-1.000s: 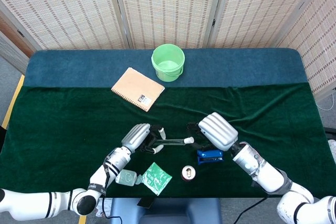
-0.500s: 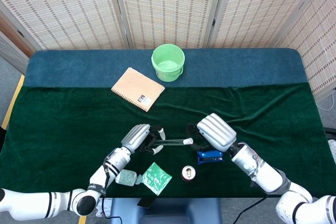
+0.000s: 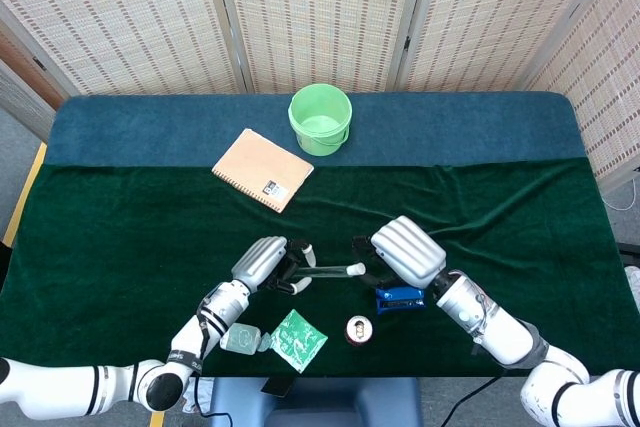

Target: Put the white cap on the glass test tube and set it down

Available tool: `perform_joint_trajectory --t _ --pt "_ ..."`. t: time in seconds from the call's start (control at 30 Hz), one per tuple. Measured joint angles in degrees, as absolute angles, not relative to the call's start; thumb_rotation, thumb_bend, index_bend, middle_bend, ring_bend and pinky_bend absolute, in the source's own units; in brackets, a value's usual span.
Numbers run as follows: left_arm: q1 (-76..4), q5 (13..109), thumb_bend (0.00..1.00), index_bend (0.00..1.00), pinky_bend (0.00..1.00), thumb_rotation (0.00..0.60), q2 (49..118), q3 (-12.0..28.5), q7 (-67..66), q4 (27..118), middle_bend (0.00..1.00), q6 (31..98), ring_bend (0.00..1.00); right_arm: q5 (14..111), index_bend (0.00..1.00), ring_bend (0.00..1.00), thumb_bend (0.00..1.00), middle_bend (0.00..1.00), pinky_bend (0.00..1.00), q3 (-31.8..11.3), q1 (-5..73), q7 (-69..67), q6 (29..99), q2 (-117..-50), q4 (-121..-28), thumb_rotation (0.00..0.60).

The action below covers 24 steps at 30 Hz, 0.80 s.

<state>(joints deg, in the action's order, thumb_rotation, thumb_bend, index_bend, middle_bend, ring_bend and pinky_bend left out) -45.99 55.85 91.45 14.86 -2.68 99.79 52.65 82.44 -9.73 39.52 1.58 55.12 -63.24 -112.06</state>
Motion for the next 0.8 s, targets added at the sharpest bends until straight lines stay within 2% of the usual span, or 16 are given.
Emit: perform_joint_trajectory --t 0.8 --pt "-47.71 51.1 0.47 0.67 0.82 0.6 90.52 14.99 -6.44 101.17 0.9 52.7 0.81 79.22 0.76 1.0 0.56 0.95 1.0 -9.93 41.54 8.95 54.93 -67.2 -110.28 0.6"
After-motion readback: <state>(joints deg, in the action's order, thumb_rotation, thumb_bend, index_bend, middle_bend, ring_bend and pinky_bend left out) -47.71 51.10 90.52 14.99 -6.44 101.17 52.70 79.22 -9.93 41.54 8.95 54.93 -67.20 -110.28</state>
